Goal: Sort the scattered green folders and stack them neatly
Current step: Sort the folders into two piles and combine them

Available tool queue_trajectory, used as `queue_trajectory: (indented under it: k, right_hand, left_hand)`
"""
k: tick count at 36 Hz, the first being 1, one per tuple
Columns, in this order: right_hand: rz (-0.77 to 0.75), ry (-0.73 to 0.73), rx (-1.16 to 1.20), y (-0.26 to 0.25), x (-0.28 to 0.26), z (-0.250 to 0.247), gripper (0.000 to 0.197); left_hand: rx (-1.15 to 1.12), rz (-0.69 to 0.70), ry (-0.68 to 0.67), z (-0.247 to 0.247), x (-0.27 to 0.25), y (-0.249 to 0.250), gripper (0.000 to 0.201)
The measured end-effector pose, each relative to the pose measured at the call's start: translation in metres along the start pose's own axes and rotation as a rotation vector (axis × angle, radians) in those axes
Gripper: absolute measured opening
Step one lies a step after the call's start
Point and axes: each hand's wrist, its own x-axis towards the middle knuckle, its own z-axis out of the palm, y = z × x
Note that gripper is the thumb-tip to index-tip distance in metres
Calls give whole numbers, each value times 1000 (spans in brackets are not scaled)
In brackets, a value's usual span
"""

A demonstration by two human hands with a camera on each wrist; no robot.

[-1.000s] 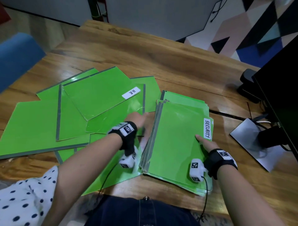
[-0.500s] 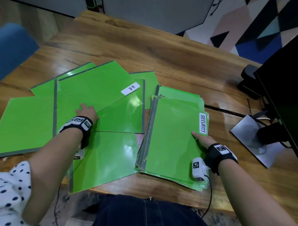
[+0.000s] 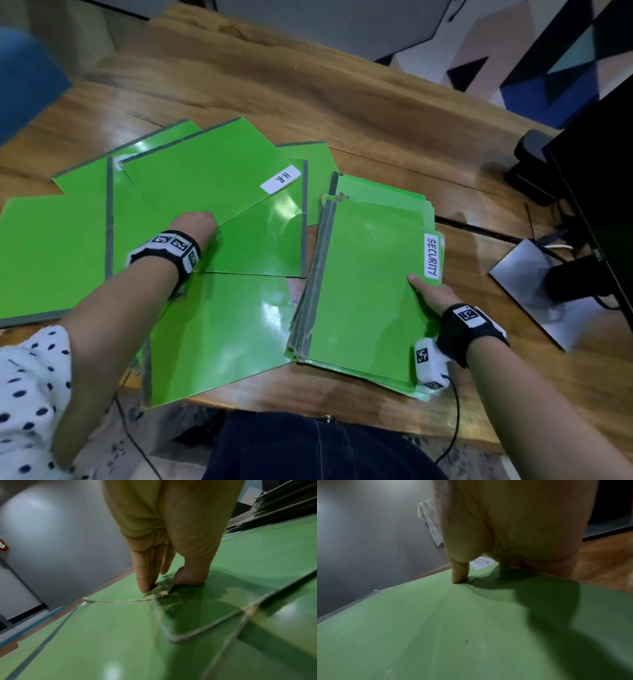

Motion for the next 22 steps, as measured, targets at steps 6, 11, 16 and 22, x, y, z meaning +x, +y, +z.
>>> queue_trajectory:
  k: [6, 11, 16, 22]
  right_hand:
    - [-9, -13, -45, -2, 1, -3, 72]
    - [-7, -44, -68, -5, 2, -7, 78]
    - [-13, -50, -64, -3, 3, -6, 70]
    - [-23, -22, -61, -2, 3, -5, 76]
  left_hand:
    - [124, 53, 4, -9, -5, 10, 17]
    - [204, 219, 43, -23, -26, 27, 19]
    - [235, 408, -97, -15, -63, 43, 20]
    - [-162, 278, -129, -15, -43, 37, 52]
